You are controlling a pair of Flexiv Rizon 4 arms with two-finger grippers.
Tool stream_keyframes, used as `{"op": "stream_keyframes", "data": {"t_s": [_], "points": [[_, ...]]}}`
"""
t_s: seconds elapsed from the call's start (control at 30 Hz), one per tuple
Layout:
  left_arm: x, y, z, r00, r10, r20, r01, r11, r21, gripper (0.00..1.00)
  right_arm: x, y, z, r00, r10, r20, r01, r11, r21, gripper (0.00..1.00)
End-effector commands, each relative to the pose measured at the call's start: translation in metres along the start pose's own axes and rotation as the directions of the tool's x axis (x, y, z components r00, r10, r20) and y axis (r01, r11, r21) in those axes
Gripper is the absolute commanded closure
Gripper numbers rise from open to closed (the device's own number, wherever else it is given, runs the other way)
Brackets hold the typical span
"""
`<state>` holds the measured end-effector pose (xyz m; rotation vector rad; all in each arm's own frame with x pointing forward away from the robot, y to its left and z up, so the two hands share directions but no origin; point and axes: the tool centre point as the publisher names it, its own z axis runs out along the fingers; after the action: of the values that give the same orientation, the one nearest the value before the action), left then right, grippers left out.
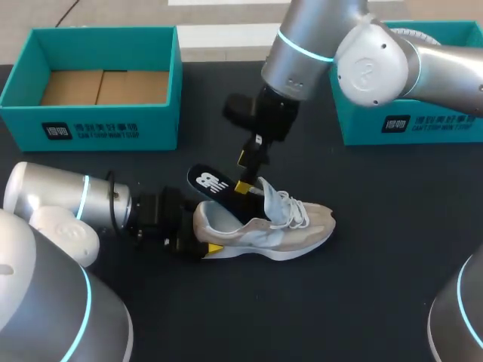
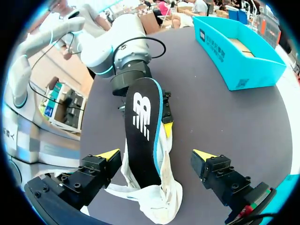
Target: Take the shoe out of the shoebox, open the shoe tongue, remove and reinsert the insole, then place the shoe into the shoebox
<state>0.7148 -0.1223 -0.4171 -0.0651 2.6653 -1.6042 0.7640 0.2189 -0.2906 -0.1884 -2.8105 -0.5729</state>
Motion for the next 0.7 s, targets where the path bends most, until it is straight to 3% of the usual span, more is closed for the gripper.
{"op": "stream_keyframes", "data": {"t_s": [0.03,0.07,0.1,0.2,0.23,0.37,0.7], "points": [[0.001,0.001,0.0,1.0,0.001,0.0,-0.001,1.0,-0.003,1.0,0.001,0.0,0.0,1.0,0.001,0.003,-0.001,1.0,0.0,0.0],[0.001,0.001,0.0,1.0,0.001,0.0,-0.001,1.0,-0.003,1.0,0.001,0.0,0.0,1.0,0.001,0.003,-0.001,1.0,0.0,0.0],[0.001,0.001,0.0,1.0,0.001,0.0,-0.001,1.0,-0.003,1.0,0.002,0.004,-0.002,1.0,0.012,-0.008,-0.013,0.995,-0.099,0.0],[0.001,0.001,0.0,1.0,0.001,0.0,-0.001,1.0,-0.003,1.0,0.003,0.003,-0.004,0.999,0.039,-0.038,-0.046,0.976,-0.212,0.0],[0.001,0.001,0.0,1.0,0.001,0.0,-0.001,1.0,-0.003,1.0,0.003,0.003,-0.004,0.998,0.033,-0.045,-0.042,0.98,-0.196,0.0],[0.001,0.001,0.0,1.0,0.001,0.0,-0.001,1.0,-0.003,1.0,0.007,0.004,-0.009,0.993,0.045,-0.112,-0.076,0.956,-0.285,0.0],[0.001,0.001,0.0,1.0,0.001,0.0,-0.001,1.0,-0.003,1.0,0.012,0.013,-0.007,0.964,0.034,-0.262,-0.117,0.945,-0.305,0.0]]}}
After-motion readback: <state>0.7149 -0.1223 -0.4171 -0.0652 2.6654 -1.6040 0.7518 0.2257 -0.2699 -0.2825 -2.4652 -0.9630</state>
